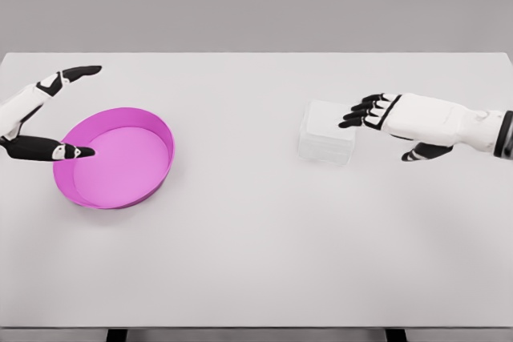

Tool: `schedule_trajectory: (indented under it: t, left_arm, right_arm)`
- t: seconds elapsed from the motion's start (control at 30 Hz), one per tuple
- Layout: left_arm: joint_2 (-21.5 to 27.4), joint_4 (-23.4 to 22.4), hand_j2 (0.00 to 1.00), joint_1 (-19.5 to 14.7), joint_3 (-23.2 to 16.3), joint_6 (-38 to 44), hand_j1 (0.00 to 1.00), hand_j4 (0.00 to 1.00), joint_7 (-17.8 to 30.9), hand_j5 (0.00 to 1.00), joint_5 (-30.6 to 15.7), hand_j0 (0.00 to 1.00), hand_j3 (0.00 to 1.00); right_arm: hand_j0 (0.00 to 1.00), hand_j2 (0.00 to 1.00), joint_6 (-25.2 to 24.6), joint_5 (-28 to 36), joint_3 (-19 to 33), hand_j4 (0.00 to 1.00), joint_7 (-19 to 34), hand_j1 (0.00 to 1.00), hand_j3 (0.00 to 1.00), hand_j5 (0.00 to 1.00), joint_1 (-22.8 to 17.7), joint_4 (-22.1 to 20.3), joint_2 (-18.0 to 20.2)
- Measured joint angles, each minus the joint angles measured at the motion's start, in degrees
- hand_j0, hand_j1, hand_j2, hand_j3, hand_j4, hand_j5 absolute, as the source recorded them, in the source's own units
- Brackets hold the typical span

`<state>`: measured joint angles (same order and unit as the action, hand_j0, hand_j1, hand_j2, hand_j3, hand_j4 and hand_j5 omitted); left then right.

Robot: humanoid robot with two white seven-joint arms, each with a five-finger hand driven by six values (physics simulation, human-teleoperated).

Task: Pack egg into the box and close the box lid

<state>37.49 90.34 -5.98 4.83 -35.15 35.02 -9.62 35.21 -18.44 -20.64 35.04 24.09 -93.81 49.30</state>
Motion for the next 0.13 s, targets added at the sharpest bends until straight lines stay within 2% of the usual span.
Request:
schedule_trajectory:
  t: [0.13]
  left_arm:
    - [0.05,-0.08,1.0,-0.09,0.33,0.01,1.0,1.0,0.0,1.0,0.23,1.0,1.0]
  right_arm:
    - [1.0,1.0,-0.05,4.0,3.69,1.0,-0.01,1.0,1.0,1.0,-0.8,2.52,2.67]
